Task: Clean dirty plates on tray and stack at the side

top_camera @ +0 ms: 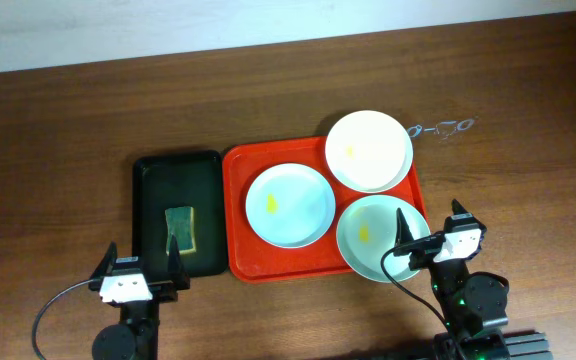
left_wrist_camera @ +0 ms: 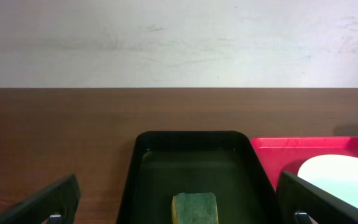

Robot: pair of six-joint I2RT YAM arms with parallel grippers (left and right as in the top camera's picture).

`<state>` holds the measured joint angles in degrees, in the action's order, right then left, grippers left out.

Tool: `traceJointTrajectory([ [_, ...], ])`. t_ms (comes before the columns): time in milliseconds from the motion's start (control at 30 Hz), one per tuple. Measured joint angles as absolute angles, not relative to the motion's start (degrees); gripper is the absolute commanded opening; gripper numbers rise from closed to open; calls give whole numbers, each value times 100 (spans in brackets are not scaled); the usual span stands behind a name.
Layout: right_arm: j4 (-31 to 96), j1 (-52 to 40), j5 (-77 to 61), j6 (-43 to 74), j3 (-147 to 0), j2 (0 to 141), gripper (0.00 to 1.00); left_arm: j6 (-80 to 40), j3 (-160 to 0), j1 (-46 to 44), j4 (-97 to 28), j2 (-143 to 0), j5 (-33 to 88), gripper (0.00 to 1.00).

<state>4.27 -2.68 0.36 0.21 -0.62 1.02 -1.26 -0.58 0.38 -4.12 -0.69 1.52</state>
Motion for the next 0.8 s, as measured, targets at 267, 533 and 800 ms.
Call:
traceJointTrajectory([
  [267, 427, -268, 36, 19, -62, 102, 98, -126, -58, 38, -412, -69, 154, 99],
  [533, 427, -268, 36, 21, -62, 102, 98, -126, -58, 38, -412, -69, 154, 99],
  [800, 427, -268, 36, 16, -62, 102, 98, -126, -58, 38, -412, -69, 152, 99],
])
